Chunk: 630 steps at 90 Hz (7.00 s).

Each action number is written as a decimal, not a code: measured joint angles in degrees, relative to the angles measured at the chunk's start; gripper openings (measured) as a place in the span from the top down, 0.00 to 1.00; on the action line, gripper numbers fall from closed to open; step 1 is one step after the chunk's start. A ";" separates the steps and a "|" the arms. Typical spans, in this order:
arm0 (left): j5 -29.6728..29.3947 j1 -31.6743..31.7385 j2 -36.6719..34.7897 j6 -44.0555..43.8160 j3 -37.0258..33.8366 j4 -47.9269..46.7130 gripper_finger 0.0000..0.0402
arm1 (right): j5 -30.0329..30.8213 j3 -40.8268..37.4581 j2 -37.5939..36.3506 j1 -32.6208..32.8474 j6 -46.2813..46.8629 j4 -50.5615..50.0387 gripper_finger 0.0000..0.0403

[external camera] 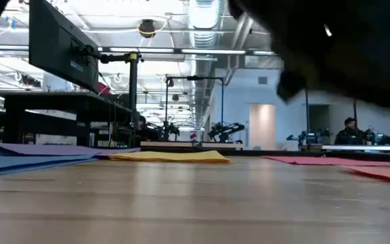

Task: Organize paper
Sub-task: Stack the orange paper on top of the orange paper, then return to Home Position

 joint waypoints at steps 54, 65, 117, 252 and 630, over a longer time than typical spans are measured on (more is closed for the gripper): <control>1.13 0.66 6.69 6.11 5.62 -2.65 1.00 | 2.71 -5.47 -0.01 -5.23 -5.59 11.35 1.00; 1.12 0.68 6.71 6.55 5.58 -2.68 1.00 | 3.20 -5.47 -0.01 -7.49 -8.63 11.30 1.00; 0.78 0.66 6.80 7.45 5.47 0.44 1.00 | 3.79 -5.11 5.08 -14.30 -18.81 18.99 1.00; -1.39 0.69 -6.50 2.64 5.36 -29.01 1.00 | 6.44 1.37 3.90 -16.04 -9.22 6.77 1.00; -10.32 21.05 -89.56 -15.71 -70.52 -5.92 1.00 | -4.37 -60.90 -84.50 -74.17 -65.88 58.97 1.00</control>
